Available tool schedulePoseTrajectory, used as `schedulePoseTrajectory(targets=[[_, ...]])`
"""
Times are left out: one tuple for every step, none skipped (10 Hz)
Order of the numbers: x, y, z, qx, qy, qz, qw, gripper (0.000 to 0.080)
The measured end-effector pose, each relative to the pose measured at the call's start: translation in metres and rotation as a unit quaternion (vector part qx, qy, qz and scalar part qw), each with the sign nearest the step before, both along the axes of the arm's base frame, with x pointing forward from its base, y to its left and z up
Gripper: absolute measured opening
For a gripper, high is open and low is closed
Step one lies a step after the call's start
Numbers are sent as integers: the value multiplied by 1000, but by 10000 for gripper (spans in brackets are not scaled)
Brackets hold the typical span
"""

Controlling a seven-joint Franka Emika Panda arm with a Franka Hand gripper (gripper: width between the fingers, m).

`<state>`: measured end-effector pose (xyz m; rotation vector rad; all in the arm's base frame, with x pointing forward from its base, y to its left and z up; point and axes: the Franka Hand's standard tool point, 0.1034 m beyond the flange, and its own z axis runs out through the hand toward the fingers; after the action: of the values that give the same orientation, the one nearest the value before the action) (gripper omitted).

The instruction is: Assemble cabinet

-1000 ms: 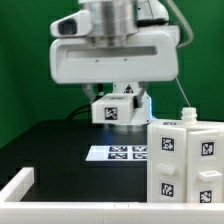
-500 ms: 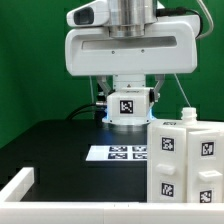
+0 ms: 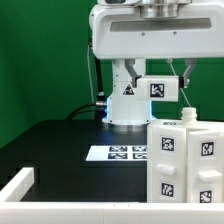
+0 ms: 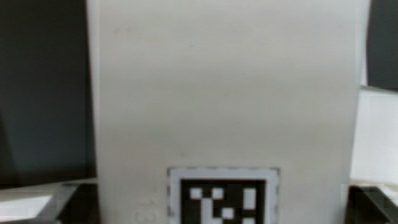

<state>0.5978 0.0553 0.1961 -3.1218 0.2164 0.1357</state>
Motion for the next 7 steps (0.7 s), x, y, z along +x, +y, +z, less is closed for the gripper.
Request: schedulePoseTrajectory(targets=[[2,6,-1,1,-2,3,1000,555],[2,9,-3,1,0,0,1000,555],[3,15,-5,0,1,-6,1000,555],[5,21,-6,0,0,-7,1000,555],[8,27,-9,-1,0,-9,1000,555],[11,30,-14,-2,2,-11,1000,555],[10,34,-19,-3,3,-12,1000,555]])
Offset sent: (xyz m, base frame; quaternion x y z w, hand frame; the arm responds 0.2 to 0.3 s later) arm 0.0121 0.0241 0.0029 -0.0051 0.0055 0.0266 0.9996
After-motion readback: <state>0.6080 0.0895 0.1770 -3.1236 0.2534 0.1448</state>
